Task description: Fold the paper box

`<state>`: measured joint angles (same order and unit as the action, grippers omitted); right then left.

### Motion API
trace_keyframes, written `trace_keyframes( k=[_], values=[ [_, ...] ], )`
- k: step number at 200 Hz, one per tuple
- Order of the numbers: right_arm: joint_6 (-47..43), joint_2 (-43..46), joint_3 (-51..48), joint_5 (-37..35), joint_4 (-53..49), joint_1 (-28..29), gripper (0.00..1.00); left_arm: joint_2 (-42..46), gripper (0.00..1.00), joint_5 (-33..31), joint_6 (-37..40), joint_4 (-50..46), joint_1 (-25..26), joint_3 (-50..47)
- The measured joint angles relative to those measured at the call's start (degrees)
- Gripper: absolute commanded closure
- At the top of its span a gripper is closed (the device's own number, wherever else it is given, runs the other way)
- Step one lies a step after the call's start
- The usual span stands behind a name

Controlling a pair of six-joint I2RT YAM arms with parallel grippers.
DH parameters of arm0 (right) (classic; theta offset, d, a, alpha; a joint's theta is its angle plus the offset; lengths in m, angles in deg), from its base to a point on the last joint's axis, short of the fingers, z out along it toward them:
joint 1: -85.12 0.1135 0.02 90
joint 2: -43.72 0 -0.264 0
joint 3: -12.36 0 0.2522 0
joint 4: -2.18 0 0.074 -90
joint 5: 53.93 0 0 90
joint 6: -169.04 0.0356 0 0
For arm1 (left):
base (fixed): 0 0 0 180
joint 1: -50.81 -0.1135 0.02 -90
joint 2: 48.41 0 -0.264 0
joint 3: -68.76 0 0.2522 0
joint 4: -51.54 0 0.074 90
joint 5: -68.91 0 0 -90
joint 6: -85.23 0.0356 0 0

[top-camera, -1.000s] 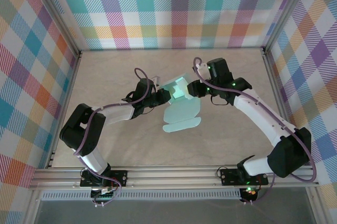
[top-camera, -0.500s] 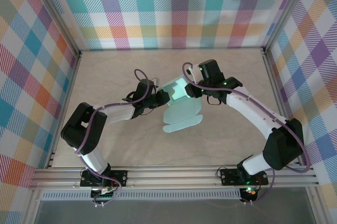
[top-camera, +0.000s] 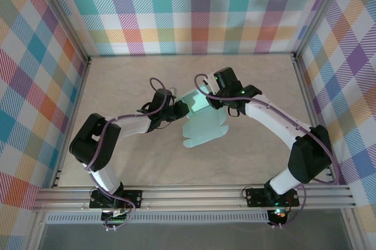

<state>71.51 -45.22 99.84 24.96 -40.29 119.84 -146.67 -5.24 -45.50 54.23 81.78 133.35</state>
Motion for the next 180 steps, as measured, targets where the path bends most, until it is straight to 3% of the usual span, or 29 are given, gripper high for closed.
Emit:
trace_keyframes(
  k=[58,127,147,167,180],
  values=[
    [-2.21,-3.26,1.66,-9.94,-0.07,3.32,0.79,-0.17,1.00,-0.04,-0.24,-0.74,-0.42,0.00],
    [-2.64,-7.69,2.93,-25.18,1.09,7.43,0.97,-0.17,1.00,0.04,-2.86,-1.55,-0.39,0.00],
    [-2.73,-8.55,3.41,-28.26,1.31,8.22,0.95,-0.17,1.00,0.00,-3.45,-1.57,-0.42,0.00],
    [-2.82,-9.16,3.78,-29.59,1.51,8.50,0.79,-0.17,1.00,-0.02,-3.74,-1.53,-0.42,0.00],
    [-3.54,-9.44,3.82,-30.18,1.46,8.50,0.77,-0.17,1.00,0.44,-3.85,-1.14,-0.39,0.02]
  ],
)
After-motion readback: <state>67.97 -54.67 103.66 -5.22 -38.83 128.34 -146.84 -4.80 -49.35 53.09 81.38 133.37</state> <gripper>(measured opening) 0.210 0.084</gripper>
